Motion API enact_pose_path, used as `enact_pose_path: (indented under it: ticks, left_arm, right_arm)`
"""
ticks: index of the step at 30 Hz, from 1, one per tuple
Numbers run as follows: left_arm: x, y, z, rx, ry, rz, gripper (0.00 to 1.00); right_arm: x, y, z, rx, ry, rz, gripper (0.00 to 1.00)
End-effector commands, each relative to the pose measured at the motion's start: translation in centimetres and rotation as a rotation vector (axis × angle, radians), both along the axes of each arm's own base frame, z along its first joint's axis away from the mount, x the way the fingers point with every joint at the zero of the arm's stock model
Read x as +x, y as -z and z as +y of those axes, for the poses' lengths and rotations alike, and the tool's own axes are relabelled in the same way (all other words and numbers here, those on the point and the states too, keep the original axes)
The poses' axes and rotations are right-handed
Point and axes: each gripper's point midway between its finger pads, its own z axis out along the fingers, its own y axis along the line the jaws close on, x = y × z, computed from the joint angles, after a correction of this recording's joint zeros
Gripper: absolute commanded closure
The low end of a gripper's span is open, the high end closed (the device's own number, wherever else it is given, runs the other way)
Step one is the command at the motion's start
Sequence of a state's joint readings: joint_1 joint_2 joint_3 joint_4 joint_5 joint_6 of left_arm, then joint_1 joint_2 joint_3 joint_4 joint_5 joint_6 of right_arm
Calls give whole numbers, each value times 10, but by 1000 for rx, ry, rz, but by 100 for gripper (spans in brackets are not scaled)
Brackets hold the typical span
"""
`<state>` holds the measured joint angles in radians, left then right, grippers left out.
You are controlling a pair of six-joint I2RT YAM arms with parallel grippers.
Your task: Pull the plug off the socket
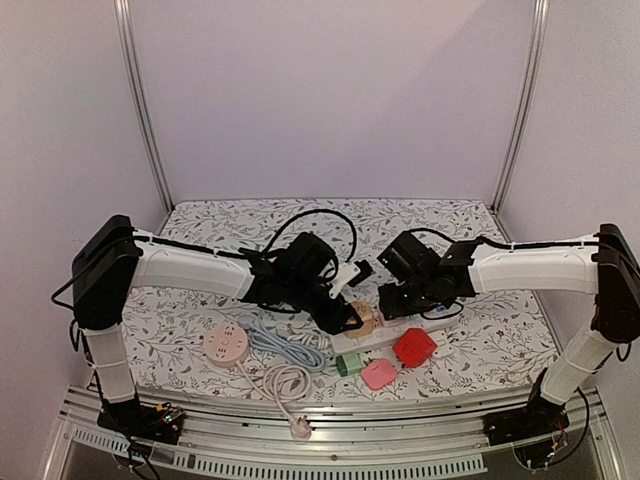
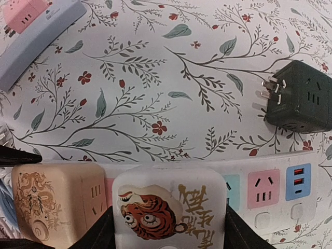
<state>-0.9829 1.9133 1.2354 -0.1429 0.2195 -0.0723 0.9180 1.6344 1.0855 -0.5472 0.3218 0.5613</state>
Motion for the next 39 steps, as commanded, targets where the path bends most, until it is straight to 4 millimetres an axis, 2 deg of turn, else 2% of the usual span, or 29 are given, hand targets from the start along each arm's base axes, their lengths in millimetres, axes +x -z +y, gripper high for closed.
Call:
enact_pose_path:
  ticks: [1,15,20,31,39]
  left_arm:
    - [-10,20,5,58,1,45,65]
    - [-10,22,5,62,1,47,65]
    - [-10,22,5,61,2,47,65]
    - [-9,23,3,66,6,50,66]
    - [-9,27,5,83,5,45,66]
  right_arm:
    - [8,-10,-3,116,44,-7,73]
    - [13,-16,-1,144,55,-12,74]
    - [14,-14,-5,57,57,-32,74]
    - [10,-14,4,-70,22,-67,75]
    - [12,-30,5,-39,20,-97,75]
